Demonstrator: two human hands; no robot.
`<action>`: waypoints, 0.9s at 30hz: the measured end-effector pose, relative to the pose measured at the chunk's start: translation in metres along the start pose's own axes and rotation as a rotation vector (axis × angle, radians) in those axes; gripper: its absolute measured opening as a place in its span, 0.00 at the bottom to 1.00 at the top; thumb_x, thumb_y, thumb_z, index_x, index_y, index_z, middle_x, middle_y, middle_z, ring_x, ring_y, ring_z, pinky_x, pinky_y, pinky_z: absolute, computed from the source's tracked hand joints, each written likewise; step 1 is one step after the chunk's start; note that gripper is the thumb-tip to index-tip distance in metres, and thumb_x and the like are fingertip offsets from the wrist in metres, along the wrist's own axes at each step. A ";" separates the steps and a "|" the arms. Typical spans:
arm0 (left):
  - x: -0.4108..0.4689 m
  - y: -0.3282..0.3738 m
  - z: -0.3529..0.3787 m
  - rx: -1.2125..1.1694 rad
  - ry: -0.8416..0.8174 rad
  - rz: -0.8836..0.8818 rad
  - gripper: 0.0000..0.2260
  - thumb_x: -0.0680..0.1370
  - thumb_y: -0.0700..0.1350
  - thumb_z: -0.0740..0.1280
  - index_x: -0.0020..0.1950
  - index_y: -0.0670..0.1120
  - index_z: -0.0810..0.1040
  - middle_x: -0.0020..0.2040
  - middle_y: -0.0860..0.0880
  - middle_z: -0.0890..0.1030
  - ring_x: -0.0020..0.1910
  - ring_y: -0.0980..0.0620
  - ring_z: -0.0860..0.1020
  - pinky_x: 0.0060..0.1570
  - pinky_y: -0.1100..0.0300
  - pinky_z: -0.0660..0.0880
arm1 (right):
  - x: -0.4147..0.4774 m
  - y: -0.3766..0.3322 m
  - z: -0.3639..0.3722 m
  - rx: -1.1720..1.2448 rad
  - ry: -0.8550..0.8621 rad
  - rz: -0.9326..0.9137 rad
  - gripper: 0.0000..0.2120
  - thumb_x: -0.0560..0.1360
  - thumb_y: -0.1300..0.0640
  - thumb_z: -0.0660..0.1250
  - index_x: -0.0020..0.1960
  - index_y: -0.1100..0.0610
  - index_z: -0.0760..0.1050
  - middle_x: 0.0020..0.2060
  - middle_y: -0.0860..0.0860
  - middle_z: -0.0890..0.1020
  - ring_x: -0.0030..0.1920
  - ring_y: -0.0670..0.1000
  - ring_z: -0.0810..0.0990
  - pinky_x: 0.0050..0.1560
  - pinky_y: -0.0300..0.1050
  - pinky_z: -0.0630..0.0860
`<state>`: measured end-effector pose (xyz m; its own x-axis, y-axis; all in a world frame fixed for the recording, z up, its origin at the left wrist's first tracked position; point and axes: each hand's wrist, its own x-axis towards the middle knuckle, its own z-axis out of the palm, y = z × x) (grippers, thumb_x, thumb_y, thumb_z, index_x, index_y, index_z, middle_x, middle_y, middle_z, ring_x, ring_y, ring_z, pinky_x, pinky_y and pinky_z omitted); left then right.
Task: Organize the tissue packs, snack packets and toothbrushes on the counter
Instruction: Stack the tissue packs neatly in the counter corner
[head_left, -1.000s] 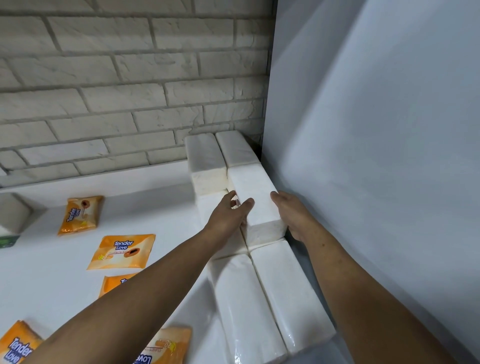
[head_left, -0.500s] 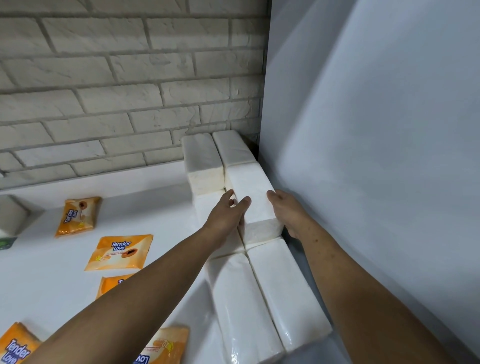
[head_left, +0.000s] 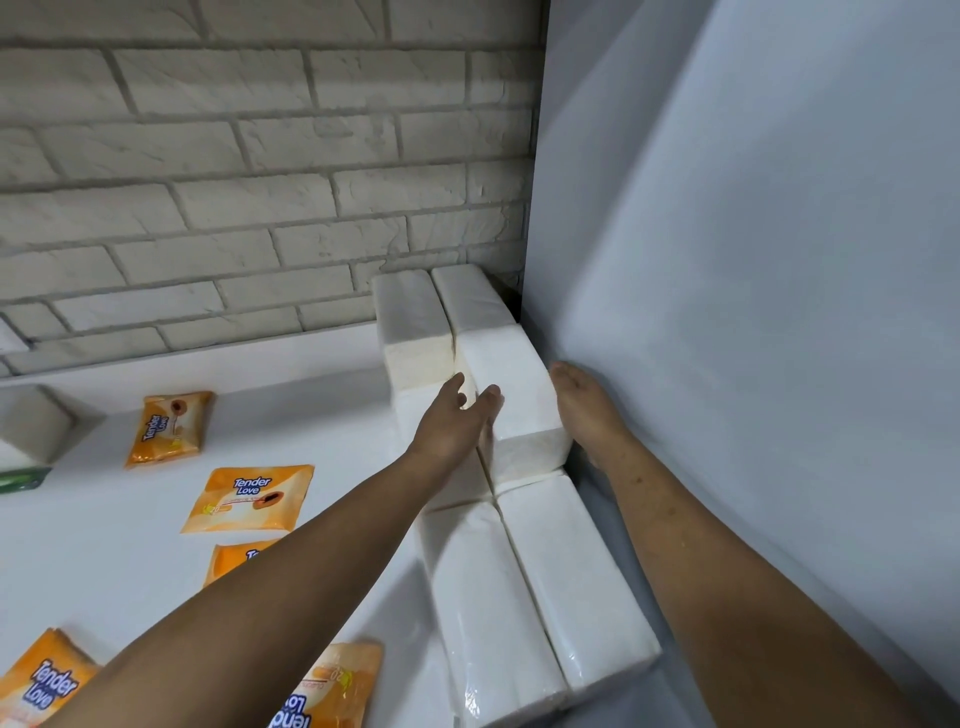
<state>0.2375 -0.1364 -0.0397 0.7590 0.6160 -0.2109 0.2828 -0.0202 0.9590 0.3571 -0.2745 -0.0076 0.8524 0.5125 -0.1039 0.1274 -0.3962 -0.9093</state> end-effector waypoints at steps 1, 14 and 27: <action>-0.001 0.001 -0.002 -0.007 0.018 0.007 0.45 0.69 0.71 0.67 0.83 0.55 0.61 0.75 0.45 0.73 0.73 0.46 0.74 0.74 0.46 0.69 | -0.002 -0.003 -0.001 0.012 0.014 -0.015 0.23 0.85 0.45 0.54 0.75 0.52 0.72 0.73 0.48 0.74 0.73 0.52 0.72 0.77 0.52 0.65; -0.049 0.026 -0.060 -0.038 0.338 0.252 0.27 0.83 0.54 0.68 0.81 0.52 0.66 0.75 0.50 0.73 0.70 0.53 0.73 0.69 0.55 0.70 | -0.042 -0.065 0.030 0.010 0.093 -0.322 0.20 0.85 0.50 0.59 0.76 0.52 0.71 0.74 0.49 0.73 0.74 0.49 0.70 0.73 0.41 0.64; -0.107 -0.017 -0.221 0.162 0.603 0.377 0.25 0.83 0.53 0.68 0.79 0.53 0.68 0.76 0.52 0.72 0.71 0.55 0.73 0.69 0.57 0.71 | -0.092 -0.132 0.177 -0.025 -0.153 -0.465 0.20 0.85 0.50 0.60 0.76 0.51 0.70 0.75 0.48 0.71 0.75 0.48 0.68 0.73 0.40 0.62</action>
<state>0.0220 -0.0281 0.0080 0.3797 0.8701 0.3143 0.1844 -0.4041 0.8959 0.1721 -0.1350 0.0510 0.6186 0.7445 0.2511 0.4901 -0.1159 -0.8639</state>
